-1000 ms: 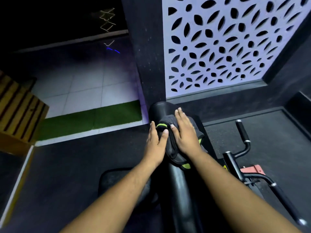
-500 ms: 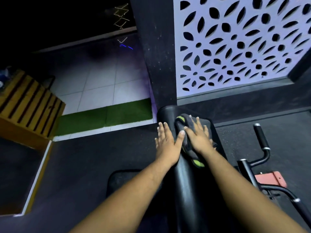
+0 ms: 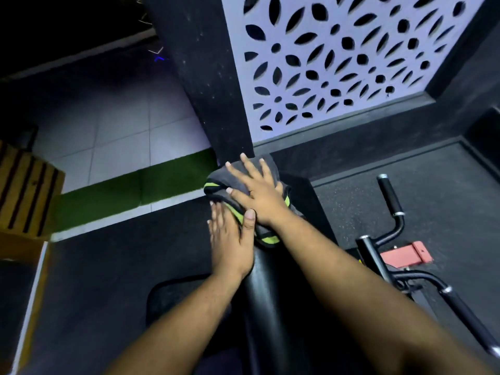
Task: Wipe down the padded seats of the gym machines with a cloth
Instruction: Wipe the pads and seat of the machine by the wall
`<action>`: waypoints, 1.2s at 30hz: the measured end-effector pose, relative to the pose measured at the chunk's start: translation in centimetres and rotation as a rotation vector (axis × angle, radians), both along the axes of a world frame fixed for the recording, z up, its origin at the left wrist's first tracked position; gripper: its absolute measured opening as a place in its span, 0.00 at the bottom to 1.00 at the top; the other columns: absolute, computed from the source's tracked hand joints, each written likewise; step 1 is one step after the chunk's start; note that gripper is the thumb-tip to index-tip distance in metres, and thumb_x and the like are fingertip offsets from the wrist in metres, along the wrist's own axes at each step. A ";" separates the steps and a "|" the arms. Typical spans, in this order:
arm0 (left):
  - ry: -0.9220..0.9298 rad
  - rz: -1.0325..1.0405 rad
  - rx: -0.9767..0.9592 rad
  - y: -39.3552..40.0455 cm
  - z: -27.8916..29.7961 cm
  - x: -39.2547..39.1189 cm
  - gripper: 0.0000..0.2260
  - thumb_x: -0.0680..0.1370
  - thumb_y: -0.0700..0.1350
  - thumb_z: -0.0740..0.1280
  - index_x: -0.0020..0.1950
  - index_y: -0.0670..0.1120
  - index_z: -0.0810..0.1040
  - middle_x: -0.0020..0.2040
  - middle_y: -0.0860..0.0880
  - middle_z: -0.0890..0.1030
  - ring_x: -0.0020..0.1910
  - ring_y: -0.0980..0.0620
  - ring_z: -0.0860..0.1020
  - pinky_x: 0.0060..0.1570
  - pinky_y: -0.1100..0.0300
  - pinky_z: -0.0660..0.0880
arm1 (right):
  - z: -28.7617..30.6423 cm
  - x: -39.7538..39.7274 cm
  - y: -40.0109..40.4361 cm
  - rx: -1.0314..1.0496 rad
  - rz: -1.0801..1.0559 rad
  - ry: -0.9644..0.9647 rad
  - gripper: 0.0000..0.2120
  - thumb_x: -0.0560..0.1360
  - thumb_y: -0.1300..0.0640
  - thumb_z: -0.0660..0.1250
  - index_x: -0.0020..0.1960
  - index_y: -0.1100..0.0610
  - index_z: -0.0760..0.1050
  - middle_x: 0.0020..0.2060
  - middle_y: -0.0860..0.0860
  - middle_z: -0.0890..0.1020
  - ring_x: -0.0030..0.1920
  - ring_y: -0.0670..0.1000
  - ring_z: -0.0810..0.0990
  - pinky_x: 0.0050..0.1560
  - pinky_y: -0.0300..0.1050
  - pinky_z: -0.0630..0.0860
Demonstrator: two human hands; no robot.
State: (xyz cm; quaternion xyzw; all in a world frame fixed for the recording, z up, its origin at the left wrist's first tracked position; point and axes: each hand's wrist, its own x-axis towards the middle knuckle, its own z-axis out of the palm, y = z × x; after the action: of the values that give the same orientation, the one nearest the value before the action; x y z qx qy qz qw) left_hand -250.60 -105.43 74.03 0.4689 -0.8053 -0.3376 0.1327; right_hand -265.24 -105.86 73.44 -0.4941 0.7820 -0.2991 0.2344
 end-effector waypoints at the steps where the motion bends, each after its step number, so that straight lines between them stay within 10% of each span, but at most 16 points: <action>1: -0.006 -0.025 -0.022 -0.1 -0.1 -0.1 0.56 0.68 0.81 0.32 0.84 0.43 0.46 0.85 0.46 0.44 0.83 0.53 0.40 0.81 0.52 0.39 | -0.9 -1.0 0.4 -0.017 -0.030 -0.028 0.29 0.79 0.30 0.55 0.78 0.27 0.50 0.82 0.36 0.43 0.82 0.52 0.38 0.71 0.75 0.46; 7: -0.043 -0.060 -0.078 -0.2 -0.4 -0.3 0.47 0.72 0.80 0.37 0.84 0.54 0.45 0.84 0.56 0.39 0.82 0.57 0.37 0.80 0.53 0.38 | -6.8 -7.8 3.2 0.255 -0.385 -0.238 0.31 0.79 0.28 0.53 0.78 0.28 0.47 0.82 0.37 0.40 0.82 0.51 0.38 0.70 0.82 0.46; 15: -0.027 -0.063 -0.067 -0.2 -0.1 -0.2 0.48 0.71 0.81 0.37 0.84 0.54 0.46 0.84 0.55 0.40 0.82 0.56 0.38 0.80 0.54 0.40 | -3.1 0.1 7.5 0.192 -0.220 -0.164 0.32 0.77 0.26 0.54 0.76 0.24 0.42 0.82 0.38 0.40 0.82 0.50 0.39 0.72 0.77 0.46; 22: -0.005 -0.061 -0.068 -0.3 -0.3 -0.3 0.48 0.72 0.80 0.39 0.84 0.52 0.48 0.84 0.54 0.42 0.83 0.54 0.40 0.81 0.52 0.43 | -0.5 -1.6 2.3 0.333 -0.246 -0.336 0.54 0.63 0.15 0.57 0.79 0.31 0.35 0.82 0.48 0.33 0.80 0.64 0.33 0.69 0.83 0.44; 28: -0.020 -0.079 -0.077 -0.3 -0.3 -0.2 0.47 0.73 0.80 0.39 0.84 0.54 0.47 0.84 0.54 0.41 0.83 0.55 0.40 0.81 0.50 0.44 | -4.2 -0.8 7.9 0.204 -0.258 -0.183 0.31 0.80 0.33 0.56 0.78 0.27 0.45 0.82 0.38 0.41 0.82 0.51 0.40 0.71 0.79 0.48; 36: -0.064 -0.074 -0.074 -0.1 0.0 -0.3 0.46 0.72 0.80 0.40 0.84 0.55 0.47 0.84 0.55 0.40 0.83 0.55 0.39 0.81 0.49 0.44 | -6.1 -6.4 5.1 0.312 -0.425 -0.311 0.30 0.82 0.37 0.54 0.81 0.33 0.47 0.83 0.40 0.43 0.83 0.54 0.41 0.74 0.75 0.48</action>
State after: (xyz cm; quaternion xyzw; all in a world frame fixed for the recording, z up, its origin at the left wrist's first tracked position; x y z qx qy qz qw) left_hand -250.91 -105.55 74.00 0.4439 -0.8380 -0.2972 0.1116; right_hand -271.61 -100.80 67.32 -0.2257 0.8591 -0.2898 0.3565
